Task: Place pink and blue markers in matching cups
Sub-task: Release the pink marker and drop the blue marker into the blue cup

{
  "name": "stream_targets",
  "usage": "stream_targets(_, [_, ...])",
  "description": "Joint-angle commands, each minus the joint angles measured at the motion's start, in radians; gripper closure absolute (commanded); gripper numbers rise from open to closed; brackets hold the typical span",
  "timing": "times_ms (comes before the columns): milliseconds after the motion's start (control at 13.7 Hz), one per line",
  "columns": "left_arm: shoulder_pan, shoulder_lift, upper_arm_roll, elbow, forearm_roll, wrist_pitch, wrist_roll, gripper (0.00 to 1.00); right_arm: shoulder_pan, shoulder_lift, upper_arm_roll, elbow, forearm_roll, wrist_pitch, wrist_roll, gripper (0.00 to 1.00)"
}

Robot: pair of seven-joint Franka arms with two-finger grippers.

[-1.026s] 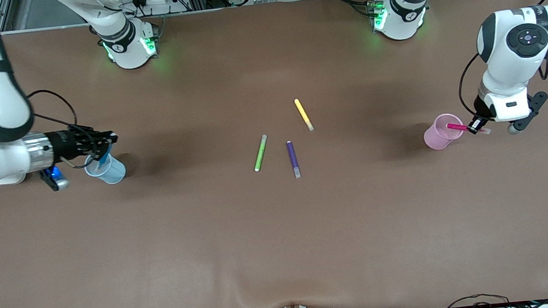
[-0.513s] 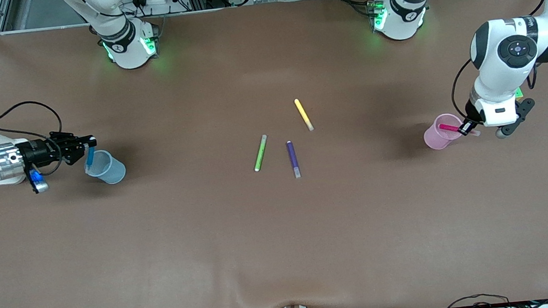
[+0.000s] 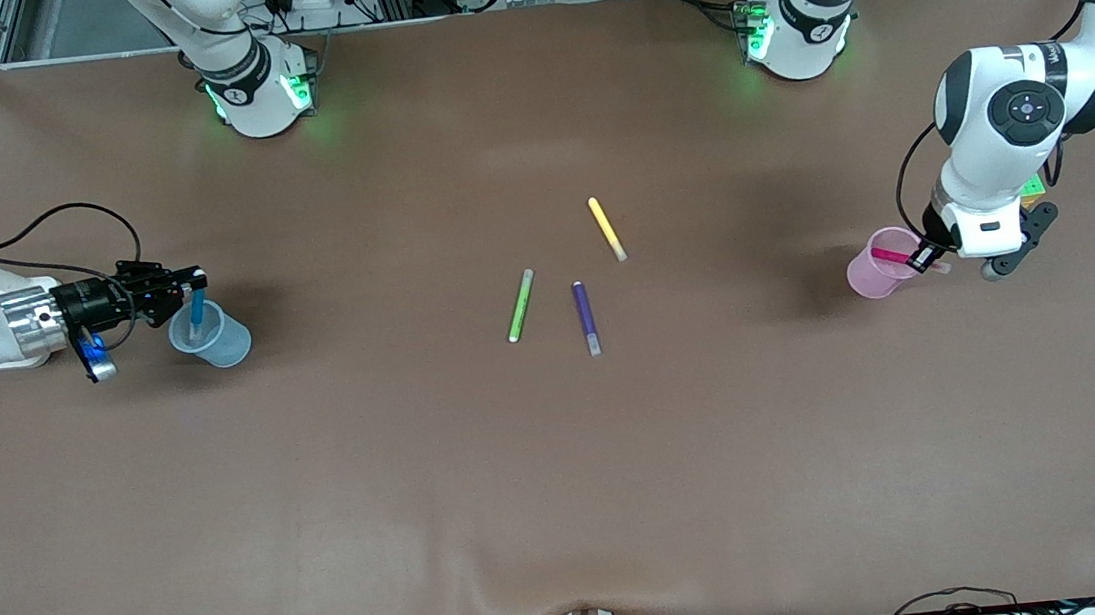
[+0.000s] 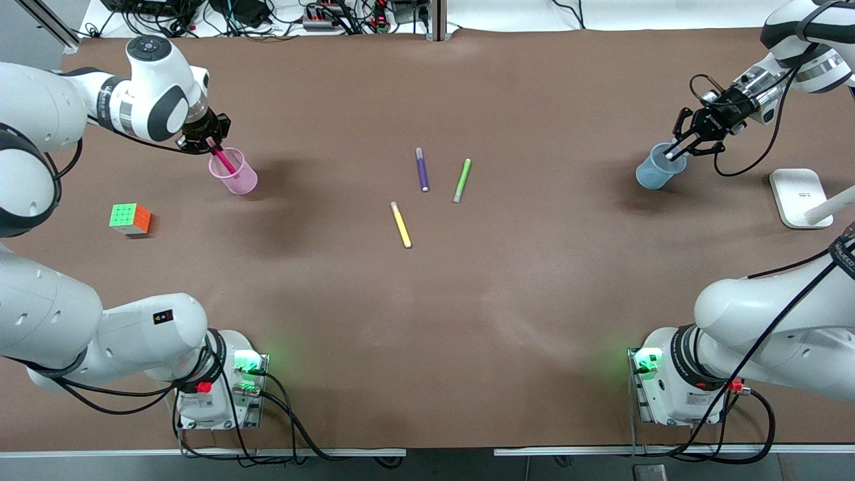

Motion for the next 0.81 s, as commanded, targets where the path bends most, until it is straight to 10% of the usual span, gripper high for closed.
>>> stream_targets(0, [0.003, 0.006, -0.013, -0.005, 0.022, 0.014, -0.014, 1.00, -0.024, 0.025, 0.001, -0.003, 0.024, 0.006, -0.011, 1.00])
stream_targets(73, [0.003, 0.009, -0.014, -0.004, 0.022, 0.013, -0.016, 0.90, -0.023, 0.031, 0.001, -0.004, 0.024, 0.013, -0.014, 1.00])
stream_targets(220, [0.003, 0.011, -0.014, -0.002, 0.022, 0.011, -0.014, 0.34, -0.023, 0.049, 0.001, -0.003, 0.024, 0.022, -0.014, 0.99])
stream_targets(440, [0.003, 0.009, -0.014, 0.001, 0.022, 0.008, -0.008, 0.10, -0.015, 0.059, 0.001, 0.010, 0.024, 0.019, -0.002, 0.00])
stream_targets(733, [0.003, 0.006, -0.016, 0.041, 0.022, -0.062, 0.000, 0.00, 0.017, 0.052, 0.001, 0.113, 0.010, -0.069, 0.085, 0.00])
